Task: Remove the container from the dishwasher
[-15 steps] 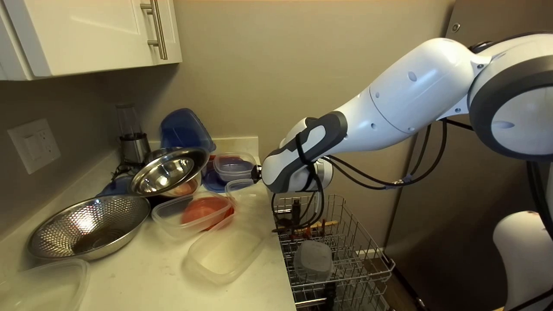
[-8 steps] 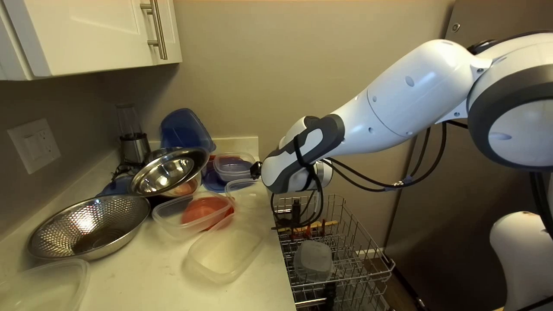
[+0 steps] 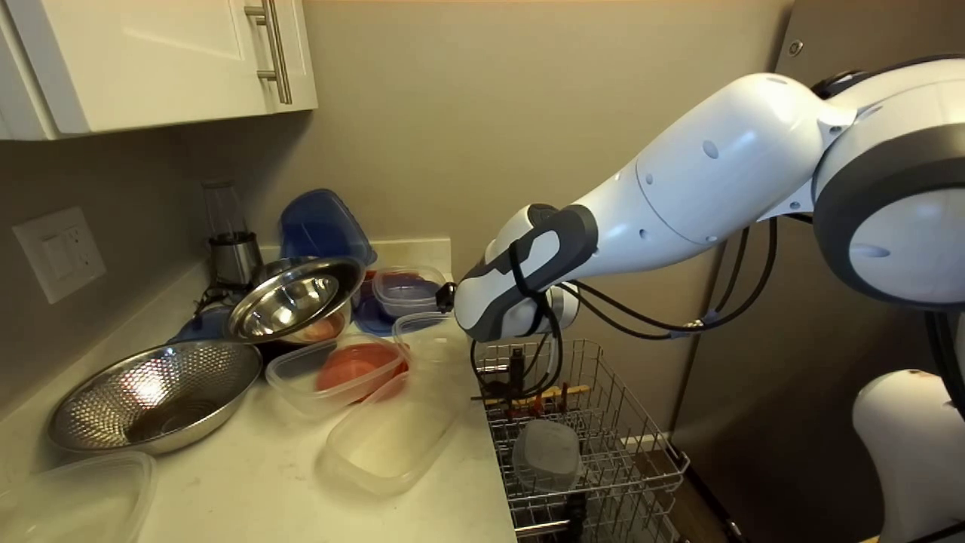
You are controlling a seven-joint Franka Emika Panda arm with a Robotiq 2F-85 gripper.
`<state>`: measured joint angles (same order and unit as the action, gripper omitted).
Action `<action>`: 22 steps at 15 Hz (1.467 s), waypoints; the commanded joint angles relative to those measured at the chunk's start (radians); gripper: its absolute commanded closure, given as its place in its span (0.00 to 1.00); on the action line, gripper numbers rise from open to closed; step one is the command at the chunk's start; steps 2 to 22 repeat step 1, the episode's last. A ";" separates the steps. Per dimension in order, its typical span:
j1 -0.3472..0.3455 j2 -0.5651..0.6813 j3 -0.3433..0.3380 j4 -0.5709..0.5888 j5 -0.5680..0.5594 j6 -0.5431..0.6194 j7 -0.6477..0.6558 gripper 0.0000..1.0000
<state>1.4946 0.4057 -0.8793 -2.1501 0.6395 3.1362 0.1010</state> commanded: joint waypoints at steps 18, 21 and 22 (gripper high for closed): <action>0.000 0.000 0.000 0.000 0.000 0.000 0.000 0.00; 0.000 0.000 0.000 0.000 0.000 0.000 0.000 0.00; 0.000 0.000 0.000 0.000 0.000 0.000 0.000 0.00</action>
